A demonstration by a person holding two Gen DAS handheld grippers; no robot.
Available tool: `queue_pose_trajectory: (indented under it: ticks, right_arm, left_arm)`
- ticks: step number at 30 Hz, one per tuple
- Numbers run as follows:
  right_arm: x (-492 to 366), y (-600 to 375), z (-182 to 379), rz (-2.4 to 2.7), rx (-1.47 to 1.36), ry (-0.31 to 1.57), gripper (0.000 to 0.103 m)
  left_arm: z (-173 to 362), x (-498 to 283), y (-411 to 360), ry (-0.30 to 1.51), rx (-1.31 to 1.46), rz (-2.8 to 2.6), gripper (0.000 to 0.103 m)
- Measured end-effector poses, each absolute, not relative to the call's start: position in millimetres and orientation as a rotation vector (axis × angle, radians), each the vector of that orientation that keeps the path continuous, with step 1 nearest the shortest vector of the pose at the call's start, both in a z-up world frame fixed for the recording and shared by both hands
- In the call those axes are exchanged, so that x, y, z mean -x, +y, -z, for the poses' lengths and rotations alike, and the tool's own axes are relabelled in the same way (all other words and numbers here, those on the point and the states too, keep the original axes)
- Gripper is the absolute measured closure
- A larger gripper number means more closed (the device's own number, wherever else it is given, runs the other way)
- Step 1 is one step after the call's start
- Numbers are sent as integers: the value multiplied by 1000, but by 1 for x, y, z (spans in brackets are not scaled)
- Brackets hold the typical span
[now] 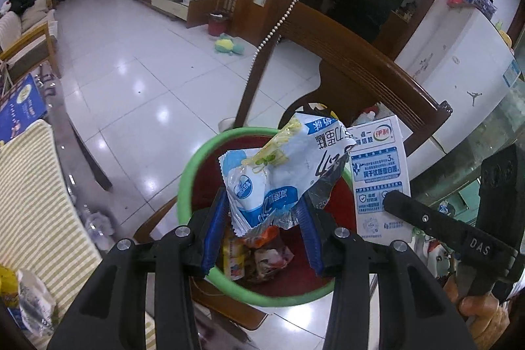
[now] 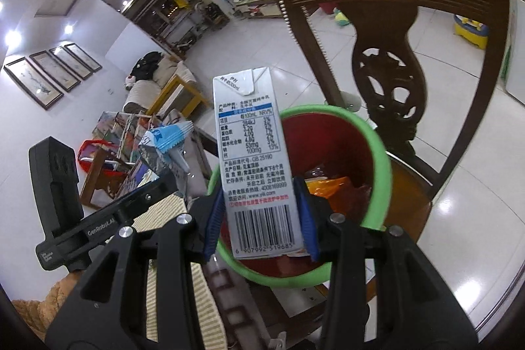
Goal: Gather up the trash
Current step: 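Open the left tool over the bucket while the right tool releases the carton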
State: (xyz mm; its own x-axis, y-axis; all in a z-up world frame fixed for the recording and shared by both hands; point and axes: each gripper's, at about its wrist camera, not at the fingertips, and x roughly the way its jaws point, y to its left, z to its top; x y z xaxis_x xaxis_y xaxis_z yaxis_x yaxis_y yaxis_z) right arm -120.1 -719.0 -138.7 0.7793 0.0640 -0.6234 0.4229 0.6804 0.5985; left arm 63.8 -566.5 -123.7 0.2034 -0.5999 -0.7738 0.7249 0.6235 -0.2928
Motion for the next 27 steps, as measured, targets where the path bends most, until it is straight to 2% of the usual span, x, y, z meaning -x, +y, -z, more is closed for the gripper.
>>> queue_pose_trajectory:
  ticks: [27]
  right_arm:
    - [122,-729,136,226,-814,647,63]
  left_arm:
    - [142,-74,-579,1057,-152,913,63]
